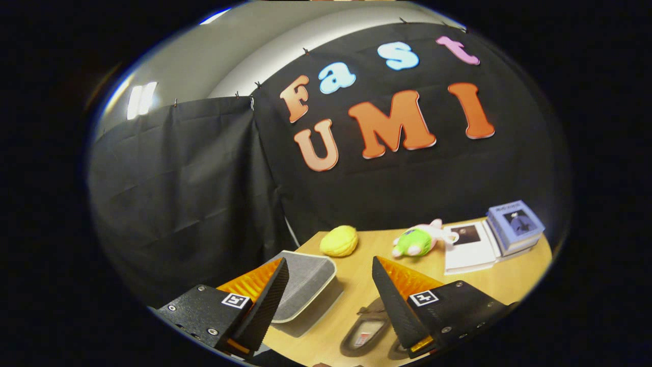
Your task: Open the storage box then place both shoes into the box .Put the left shoe in first, then the right shoe, with the right side of both shoes facing outward in a uniform manner.
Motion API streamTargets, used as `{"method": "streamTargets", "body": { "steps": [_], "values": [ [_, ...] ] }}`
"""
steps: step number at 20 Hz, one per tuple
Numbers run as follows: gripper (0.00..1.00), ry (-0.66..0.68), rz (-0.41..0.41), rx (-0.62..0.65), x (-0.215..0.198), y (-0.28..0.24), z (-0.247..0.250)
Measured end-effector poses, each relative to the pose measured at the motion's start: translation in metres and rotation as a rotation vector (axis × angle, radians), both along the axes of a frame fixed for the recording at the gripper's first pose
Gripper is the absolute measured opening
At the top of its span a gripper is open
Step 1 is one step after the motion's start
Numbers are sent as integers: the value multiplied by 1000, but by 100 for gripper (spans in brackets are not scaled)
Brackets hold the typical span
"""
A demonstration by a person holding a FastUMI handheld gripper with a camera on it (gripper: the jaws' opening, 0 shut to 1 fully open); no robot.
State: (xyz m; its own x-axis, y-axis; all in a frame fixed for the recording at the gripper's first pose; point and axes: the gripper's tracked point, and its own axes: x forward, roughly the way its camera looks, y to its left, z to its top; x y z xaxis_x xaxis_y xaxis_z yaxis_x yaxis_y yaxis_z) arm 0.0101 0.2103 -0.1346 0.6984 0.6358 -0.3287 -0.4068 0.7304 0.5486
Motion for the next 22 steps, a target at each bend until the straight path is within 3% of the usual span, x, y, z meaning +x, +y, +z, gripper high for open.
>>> {"method": "streamTargets", "body": {
  "steps": [9, 22],
  "values": [
    [98, 305, 190, 127, 0, 77, -72],
    [98, 500, 252, 267, 5, 154, -130]
  ]
}}
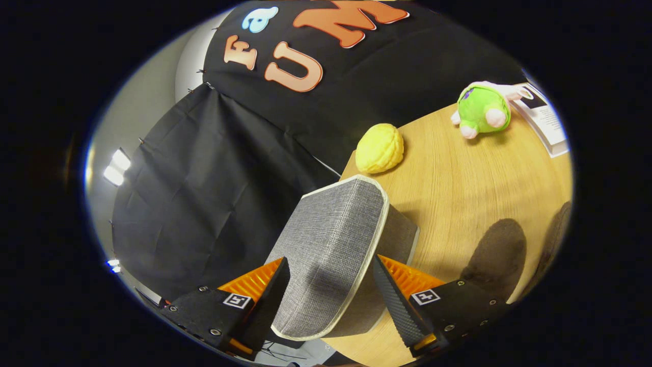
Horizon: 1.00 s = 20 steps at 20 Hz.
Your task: Open the storage box then place both shoes into the box .Put the left shoe in first, then the right shoe, with the right side of both shoes facing outward in a uniform manner.
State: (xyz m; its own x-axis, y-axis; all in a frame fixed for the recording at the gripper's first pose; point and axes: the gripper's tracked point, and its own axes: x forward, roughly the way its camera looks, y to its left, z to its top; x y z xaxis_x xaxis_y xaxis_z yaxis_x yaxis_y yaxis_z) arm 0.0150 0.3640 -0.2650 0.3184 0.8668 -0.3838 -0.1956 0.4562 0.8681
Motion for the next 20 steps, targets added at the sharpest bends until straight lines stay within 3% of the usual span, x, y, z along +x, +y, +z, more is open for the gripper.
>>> {"method": "streamTargets", "body": {
  "steps": [9, 12, 13, 15, 18, 19, 20],
  "values": [
    [98, 117, -19, 130, -3, 27, -13],
    [93, 79, -35, 118, 0, 22, -3],
    [82, 58, -48, 97, 3, 16, -2],
    [71, 21, -63, 58, 8, 5, 0],
    [42, 7, -115, 49, 18, -10, 12],
    [27, 2, -123, 44, 20, -12, 16],
    [23, 0, -125, 49, 21, -11, 23]
  ]
}}
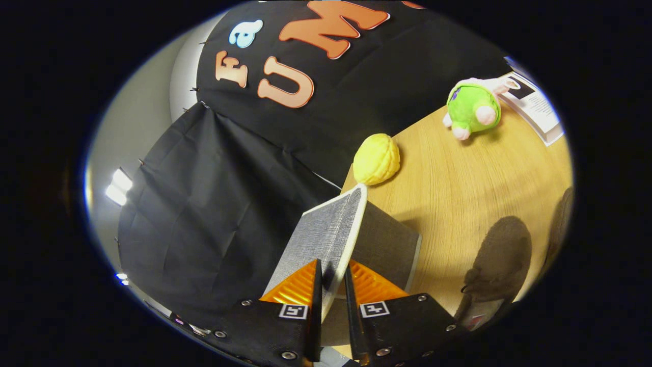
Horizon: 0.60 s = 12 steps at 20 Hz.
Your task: Open the storage box then place both shoes into the box .Put the left shoe in first, then the right shoe, with the right side of both shoes facing outward in a uniform manner.
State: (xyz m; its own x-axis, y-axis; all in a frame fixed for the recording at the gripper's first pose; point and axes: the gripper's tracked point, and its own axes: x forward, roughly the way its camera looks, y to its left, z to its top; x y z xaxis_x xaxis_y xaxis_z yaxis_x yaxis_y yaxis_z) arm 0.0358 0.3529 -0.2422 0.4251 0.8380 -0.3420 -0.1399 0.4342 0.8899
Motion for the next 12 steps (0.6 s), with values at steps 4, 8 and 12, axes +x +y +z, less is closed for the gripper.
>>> {"method": "streamTargets", "body": {
  "steps": [4, 8, 12],
  "values": [
    [10, 3, -12, 1, 6, 5, 24],
    [10, -27, -29, 36, 9, 18, 71],
    [11, -86, -25, 44, 13, 45, 120]
  ]
}}
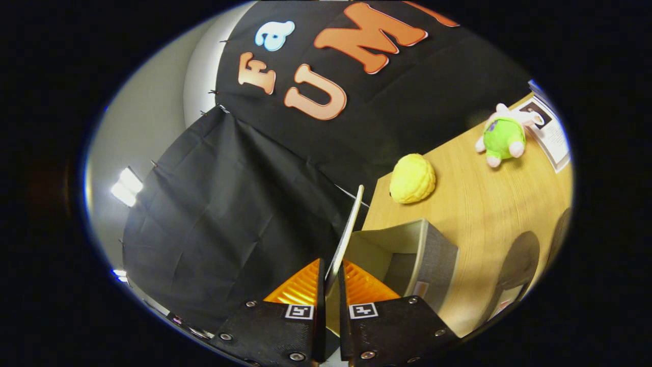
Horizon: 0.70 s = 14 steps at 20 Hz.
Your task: Open the storage box then place both shoes into the box .Put the left shoe in first, then the right shoe, with the right side of both shoes facing outward in a uniform manner.
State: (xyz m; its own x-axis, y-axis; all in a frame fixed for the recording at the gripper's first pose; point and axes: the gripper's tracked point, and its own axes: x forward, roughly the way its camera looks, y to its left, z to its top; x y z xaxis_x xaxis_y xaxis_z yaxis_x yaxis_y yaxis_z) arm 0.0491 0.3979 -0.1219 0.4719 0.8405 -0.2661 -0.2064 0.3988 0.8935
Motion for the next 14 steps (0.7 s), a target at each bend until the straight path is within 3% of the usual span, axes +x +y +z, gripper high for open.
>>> {"method": "streamTargets", "body": {
  "steps": [7, 14],
  "values": [
    [12, -60, 99, 38, -18, 98, 57],
    [12, -26, 156, 56, -26, 191, 60]
  ]
}}
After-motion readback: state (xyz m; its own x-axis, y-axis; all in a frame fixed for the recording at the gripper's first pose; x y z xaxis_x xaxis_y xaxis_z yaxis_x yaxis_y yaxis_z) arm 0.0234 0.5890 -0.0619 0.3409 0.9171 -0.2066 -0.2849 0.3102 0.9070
